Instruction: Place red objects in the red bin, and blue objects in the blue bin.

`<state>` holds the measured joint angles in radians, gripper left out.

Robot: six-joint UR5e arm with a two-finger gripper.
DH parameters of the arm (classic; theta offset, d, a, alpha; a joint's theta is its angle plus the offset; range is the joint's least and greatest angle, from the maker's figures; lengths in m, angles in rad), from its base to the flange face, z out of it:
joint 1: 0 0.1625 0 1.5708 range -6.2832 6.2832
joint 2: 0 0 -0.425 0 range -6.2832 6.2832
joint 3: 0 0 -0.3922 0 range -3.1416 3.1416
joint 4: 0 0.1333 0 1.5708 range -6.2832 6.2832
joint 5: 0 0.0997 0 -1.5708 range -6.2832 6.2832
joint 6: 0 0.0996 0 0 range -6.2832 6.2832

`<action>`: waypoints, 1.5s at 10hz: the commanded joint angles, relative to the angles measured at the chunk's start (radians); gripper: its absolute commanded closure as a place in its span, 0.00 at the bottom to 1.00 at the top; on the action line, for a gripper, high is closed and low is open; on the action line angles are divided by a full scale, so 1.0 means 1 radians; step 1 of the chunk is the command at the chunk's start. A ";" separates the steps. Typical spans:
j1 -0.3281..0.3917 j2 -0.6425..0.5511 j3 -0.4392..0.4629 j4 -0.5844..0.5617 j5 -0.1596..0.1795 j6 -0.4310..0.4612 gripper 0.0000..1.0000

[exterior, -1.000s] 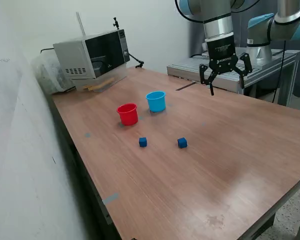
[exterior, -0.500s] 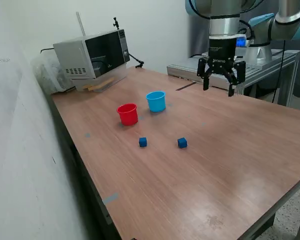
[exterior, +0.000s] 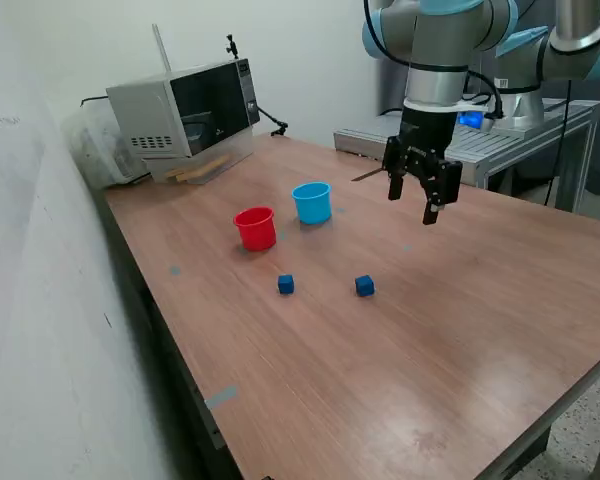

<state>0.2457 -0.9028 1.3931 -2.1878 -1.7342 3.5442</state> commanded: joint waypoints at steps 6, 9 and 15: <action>-0.008 0.252 -0.243 0.011 -0.007 -0.010 0.00; -0.029 0.254 -0.243 0.098 0.045 -0.034 0.00; -0.055 0.265 -0.287 0.218 0.140 -0.041 0.00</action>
<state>0.2057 -0.6456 1.1285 -1.9908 -1.6715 3.5081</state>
